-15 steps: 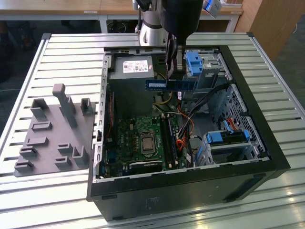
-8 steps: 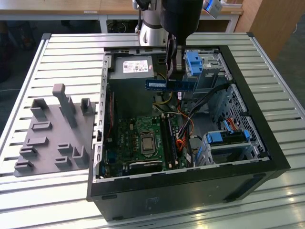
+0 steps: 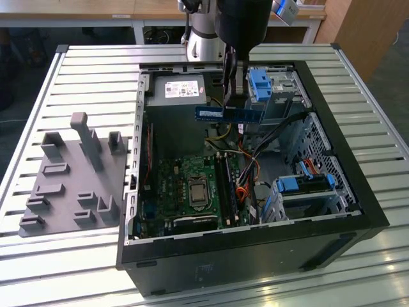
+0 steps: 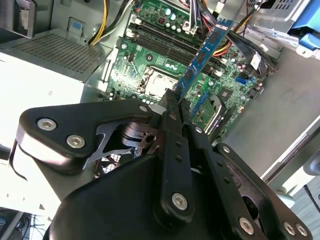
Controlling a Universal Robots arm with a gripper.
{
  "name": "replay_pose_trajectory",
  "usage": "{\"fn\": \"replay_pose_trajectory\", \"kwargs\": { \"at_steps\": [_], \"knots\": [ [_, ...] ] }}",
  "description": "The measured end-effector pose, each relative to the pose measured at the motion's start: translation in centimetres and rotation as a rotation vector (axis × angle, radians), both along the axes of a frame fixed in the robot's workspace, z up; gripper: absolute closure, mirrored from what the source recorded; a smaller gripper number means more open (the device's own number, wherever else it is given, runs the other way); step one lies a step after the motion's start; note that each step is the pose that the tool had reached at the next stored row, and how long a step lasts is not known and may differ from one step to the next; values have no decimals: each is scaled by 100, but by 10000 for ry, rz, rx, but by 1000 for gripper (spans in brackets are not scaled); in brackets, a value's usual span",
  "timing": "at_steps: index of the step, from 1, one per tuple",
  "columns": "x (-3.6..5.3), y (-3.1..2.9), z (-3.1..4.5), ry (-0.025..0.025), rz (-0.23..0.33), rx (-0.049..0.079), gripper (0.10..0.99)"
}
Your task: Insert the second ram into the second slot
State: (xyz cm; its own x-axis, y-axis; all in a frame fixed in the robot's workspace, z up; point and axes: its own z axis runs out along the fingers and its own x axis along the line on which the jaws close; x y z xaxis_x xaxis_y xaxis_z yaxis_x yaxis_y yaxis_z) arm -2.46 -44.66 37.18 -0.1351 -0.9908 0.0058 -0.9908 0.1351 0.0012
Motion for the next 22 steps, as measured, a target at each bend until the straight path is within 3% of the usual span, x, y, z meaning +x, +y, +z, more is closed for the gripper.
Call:
{"fn": "replay_pose_trajectory", "kwargs": {
  "at_steps": [22],
  "knots": [
    [0,0,0,0,-582,-61,945]
  ]
}}
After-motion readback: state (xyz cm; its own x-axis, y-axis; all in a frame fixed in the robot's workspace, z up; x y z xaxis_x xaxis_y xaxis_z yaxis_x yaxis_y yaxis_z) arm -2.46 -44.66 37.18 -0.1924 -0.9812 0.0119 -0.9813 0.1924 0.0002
